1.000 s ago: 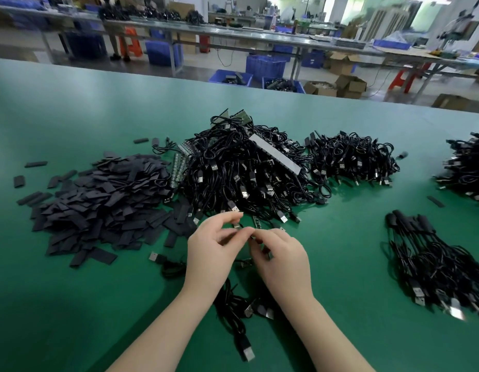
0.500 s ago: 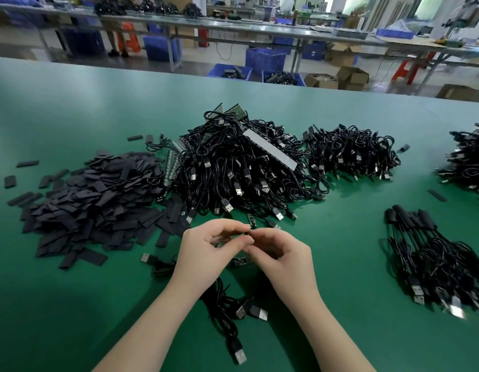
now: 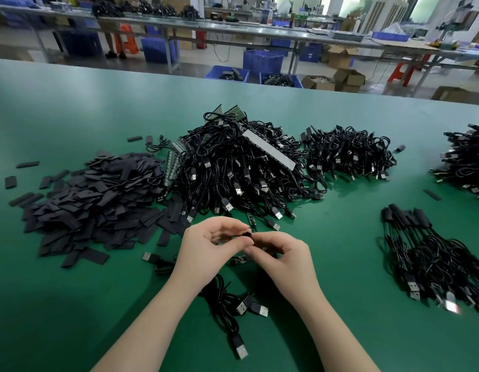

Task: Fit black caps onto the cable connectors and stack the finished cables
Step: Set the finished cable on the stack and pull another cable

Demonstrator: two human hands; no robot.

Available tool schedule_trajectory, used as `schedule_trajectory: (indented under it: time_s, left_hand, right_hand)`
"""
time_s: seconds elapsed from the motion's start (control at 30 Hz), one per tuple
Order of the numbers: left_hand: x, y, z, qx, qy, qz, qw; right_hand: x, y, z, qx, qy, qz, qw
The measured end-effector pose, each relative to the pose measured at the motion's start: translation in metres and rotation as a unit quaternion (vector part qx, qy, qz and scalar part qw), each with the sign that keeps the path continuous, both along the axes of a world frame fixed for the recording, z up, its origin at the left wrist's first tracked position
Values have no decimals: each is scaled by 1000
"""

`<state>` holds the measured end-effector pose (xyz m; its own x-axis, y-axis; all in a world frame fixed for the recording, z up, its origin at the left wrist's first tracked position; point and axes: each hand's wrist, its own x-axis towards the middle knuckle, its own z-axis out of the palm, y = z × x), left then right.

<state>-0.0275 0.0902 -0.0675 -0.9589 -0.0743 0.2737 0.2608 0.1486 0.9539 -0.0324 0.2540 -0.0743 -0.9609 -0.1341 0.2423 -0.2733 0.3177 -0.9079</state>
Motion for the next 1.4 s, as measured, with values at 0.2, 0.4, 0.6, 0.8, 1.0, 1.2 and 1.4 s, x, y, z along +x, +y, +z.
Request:
schedule_trajectory:
  time_s: [0.2,0.4,0.6,0.8,1.0,1.2,1.4]
  left_hand:
    - [-2,1,-5,-24,22,1,999]
    - [-2,-1,-10,-260,10,-3,966]
    - [-4,-6,-11,-501,-26,-48,864]
    - [-5,-5,-12,-513,-30,-45,857]
    - [-5,-3,-13,-512,-13,-33,858]
    - [-4,-3,-13,-370,-19,-3,929]
    - [-2,-4,-11,-273,-40,10,961]
  right_hand:
    - [-1,0,-3,4,0,-8,1000]
    - [-6,3,-7,-48,-13,-104,993]
    - [-13,14,-11,-142,-47,-191,970]
    - [-11,10,-11,-157,-67,-197,966]
    - [-9,7,-10,-175,-91,-174,965]
    - [-7,2,-9,-188,-88,-125,970]
    - [-5,-2,-10,-197,-92,-88,972]
